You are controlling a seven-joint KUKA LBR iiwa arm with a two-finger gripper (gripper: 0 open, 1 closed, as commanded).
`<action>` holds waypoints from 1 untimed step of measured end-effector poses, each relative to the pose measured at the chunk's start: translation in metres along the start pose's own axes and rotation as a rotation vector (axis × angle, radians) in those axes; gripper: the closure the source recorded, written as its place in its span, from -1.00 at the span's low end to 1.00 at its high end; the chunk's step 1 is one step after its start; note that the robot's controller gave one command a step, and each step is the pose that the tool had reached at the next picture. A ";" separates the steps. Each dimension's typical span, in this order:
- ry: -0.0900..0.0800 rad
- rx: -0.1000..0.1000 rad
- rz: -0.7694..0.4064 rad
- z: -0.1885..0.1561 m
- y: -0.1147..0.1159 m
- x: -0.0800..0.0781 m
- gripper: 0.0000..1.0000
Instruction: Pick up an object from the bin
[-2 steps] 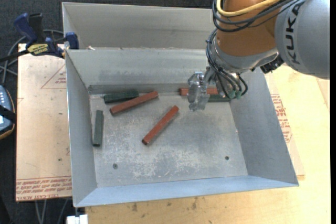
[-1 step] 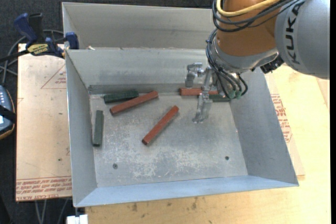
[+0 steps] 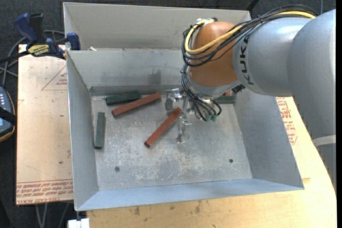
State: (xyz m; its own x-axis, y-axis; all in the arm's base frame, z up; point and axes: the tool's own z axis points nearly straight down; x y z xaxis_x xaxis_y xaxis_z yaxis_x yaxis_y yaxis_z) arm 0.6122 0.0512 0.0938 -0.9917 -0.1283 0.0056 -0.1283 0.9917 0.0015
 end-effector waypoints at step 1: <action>-0.005 0.000 -0.282 0.024 0.032 0.008 -1.00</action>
Offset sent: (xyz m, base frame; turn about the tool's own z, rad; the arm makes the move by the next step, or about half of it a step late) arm -0.0120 0.0296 -0.0238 -0.2826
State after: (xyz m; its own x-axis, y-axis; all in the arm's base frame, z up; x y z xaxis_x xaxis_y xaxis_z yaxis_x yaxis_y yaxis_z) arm 0.6001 0.0823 0.0694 -0.9169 -0.3991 -0.0002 -0.3991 0.9169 0.0020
